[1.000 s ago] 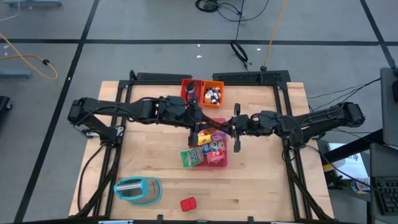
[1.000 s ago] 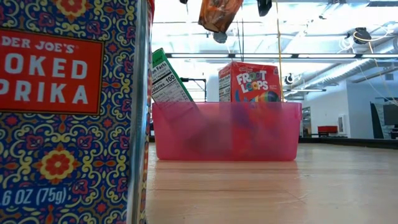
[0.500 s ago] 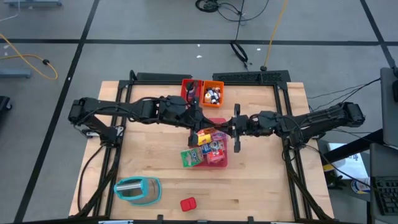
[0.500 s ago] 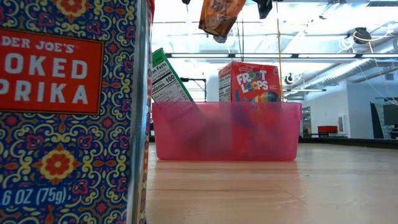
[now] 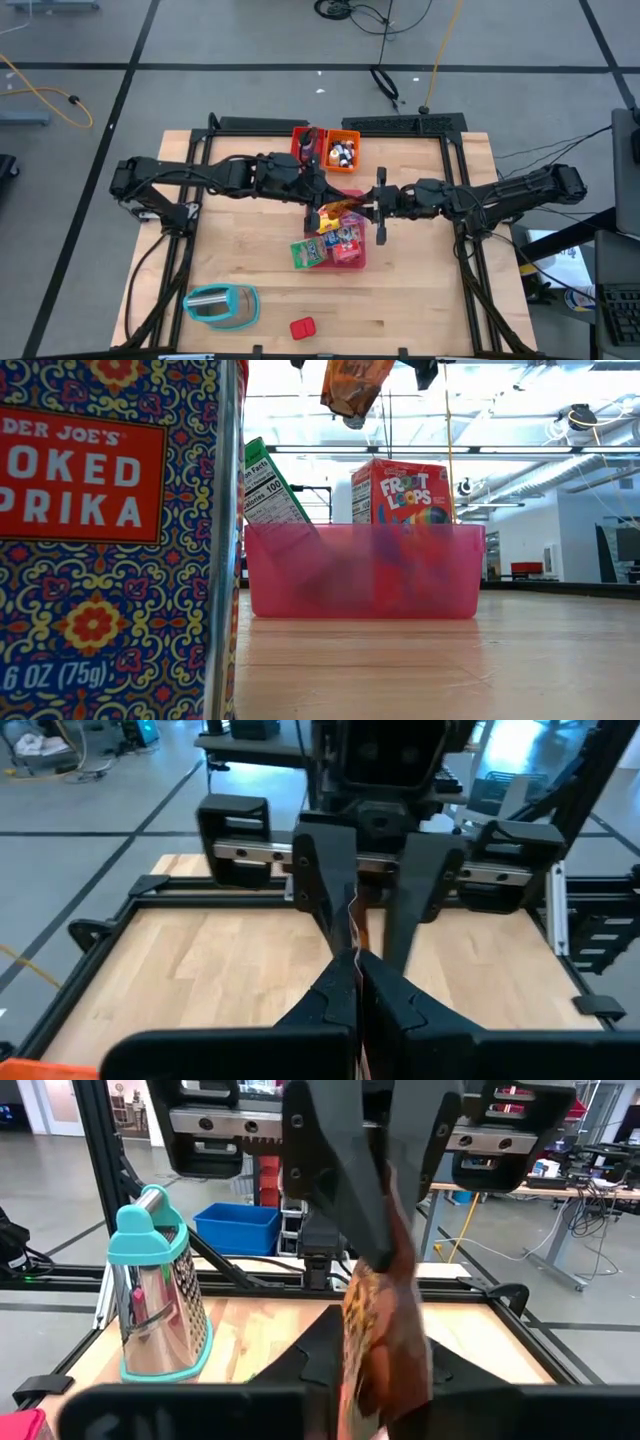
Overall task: Pick & Place Kitchen Items
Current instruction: Put the orange seasoning pack into the red basket, then put the red seasoning can into the red basket
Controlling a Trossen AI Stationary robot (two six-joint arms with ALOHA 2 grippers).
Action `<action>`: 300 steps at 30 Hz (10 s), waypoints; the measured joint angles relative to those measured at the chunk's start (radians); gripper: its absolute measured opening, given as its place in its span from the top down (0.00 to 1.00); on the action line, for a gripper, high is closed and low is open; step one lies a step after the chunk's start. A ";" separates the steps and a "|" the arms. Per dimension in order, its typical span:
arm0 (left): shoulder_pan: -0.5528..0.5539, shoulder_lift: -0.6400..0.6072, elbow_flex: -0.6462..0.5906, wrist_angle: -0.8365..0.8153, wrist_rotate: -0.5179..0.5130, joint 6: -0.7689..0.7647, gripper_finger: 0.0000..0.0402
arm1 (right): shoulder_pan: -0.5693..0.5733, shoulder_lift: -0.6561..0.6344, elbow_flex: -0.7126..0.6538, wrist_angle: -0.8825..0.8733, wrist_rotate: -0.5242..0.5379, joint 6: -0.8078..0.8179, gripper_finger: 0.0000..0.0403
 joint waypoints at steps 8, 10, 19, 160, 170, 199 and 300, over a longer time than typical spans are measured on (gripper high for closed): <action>0.041 0.000 0.000 -0.061 -0.016 -0.014 1.00 | 0.000 0.000 0.000 -0.105 0.054 -0.014 0.70; 0.055 0.000 0.000 -0.080 -0.019 -0.019 1.00 | 0.000 0.000 0.000 -0.118 0.054 -0.015 0.65; 0.128 -0.001 0.000 -0.153 -0.091 -0.030 1.00 | 0.000 0.000 0.000 -0.241 0.051 0.001 0.55; -0.133 0.053 0.000 -0.525 0.103 -0.219 0.83 | 0.166 0.000 -0.269 0.093 0.048 0.083 0.58; -0.306 0.060 0.000 -0.514 0.093 -0.446 0.83 | 0.166 0.000 -0.269 0.096 0.048 0.083 0.58; -0.486 0.211 0.000 -0.148 0.182 -0.838 0.15 | 0.166 0.000 -0.269 0.090 0.048 0.094 0.58; -0.605 0.660 0.499 -0.832 -0.007 -0.934 0.13 | 0.166 0.000 -0.270 0.019 0.053 0.109 0.58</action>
